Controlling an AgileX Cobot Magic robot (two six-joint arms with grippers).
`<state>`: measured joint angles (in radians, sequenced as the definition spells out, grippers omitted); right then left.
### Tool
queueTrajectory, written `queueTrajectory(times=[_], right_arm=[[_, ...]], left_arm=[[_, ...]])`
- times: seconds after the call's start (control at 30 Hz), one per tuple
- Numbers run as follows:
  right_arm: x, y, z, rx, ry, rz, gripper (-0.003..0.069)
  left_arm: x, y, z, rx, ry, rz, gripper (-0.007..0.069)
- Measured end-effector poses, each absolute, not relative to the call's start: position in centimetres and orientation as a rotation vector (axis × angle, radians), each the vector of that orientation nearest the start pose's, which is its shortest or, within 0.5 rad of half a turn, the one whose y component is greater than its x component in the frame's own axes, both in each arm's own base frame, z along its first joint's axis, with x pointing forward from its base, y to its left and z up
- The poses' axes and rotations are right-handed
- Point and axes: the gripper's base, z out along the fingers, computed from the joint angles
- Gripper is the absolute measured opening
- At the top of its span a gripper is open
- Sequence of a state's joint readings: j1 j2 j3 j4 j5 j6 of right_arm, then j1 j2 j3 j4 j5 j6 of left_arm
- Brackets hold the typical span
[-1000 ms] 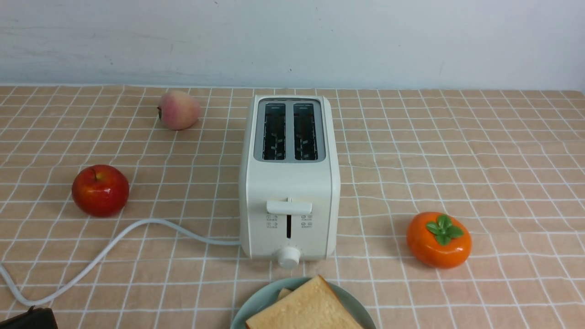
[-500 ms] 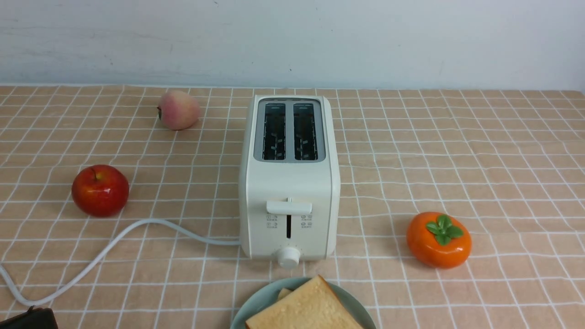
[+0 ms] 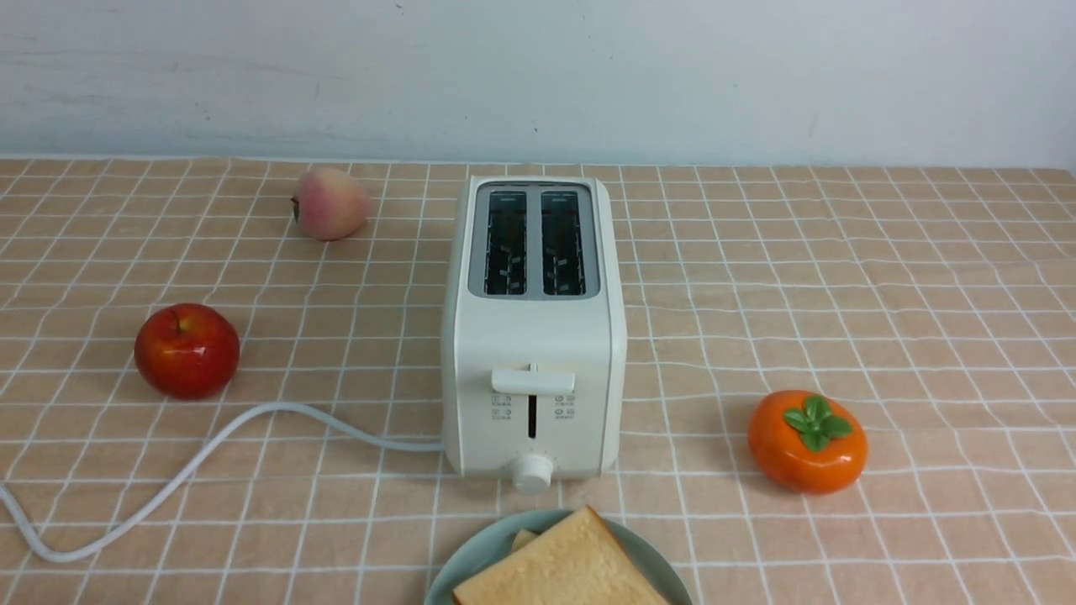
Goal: Take toasted bread from bread machine on light coffee tablecloth place on plate.
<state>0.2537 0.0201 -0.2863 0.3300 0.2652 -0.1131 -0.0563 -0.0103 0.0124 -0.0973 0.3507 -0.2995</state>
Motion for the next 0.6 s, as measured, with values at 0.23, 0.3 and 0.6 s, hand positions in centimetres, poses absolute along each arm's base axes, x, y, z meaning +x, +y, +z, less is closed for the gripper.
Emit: queueTrajectory(times=[0.23, 0.3, 0.6], right_arm=[[3.32, 1.67, 28.36, -0.106, 1.483, 0.437, 0.0041], [3.32, 1.67, 28.36, -0.106, 1.483, 0.437, 0.0041], [3.32, 1.67, 28.36, -0.105, 1.483, 0.438, 0.0047]], left_arm=[[5.20, -0.50, 16.89, -0.290, 1.881, -0.311, 0.0038], [5.20, -0.50, 16.89, -0.290, 1.881, -0.311, 0.0038], [5.20, -0.49, 16.89, -0.289, 1.881, -0.309, 0.0047]])
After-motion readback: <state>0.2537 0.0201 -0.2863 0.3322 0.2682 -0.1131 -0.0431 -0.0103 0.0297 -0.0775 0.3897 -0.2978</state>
